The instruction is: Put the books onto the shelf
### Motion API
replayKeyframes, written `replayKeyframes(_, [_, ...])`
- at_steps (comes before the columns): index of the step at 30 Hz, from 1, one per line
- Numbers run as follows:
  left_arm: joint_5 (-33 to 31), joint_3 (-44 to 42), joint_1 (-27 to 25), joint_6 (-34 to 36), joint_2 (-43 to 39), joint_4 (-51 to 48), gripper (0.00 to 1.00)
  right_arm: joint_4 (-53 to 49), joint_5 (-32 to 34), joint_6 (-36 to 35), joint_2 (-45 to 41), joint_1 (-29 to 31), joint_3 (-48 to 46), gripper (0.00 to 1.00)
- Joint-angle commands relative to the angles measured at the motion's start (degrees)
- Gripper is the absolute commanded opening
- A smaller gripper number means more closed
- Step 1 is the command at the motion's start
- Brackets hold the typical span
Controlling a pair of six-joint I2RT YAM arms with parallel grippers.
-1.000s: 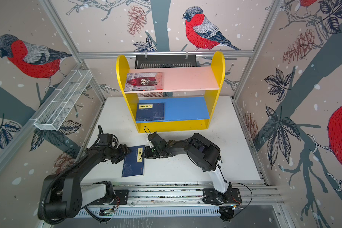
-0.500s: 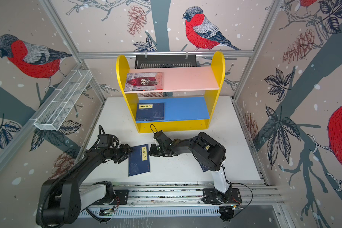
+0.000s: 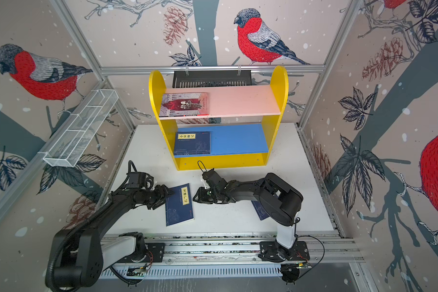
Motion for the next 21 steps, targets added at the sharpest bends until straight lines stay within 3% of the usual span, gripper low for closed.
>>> replayKeyframes(1, [-0.30,0.78,-0.79,1.20,0.02,-1.94,0.67,4.48,-1.92,0.63,-0.11,0.01,0.13,0.38])
replayKeyframes(12, [-10.09,3.00,-0.85,0.69,2.92,-6.09,0.67,3.35,-3.22,0.87,4.55,-0.09,4.41,0.39])
replayKeyframes(21, [-3.06,0.79,-2.42,0.58,6.42,-2.07,0.65,1.33,-4.10,0.49,5.10,-0.53,4.31,0.40])
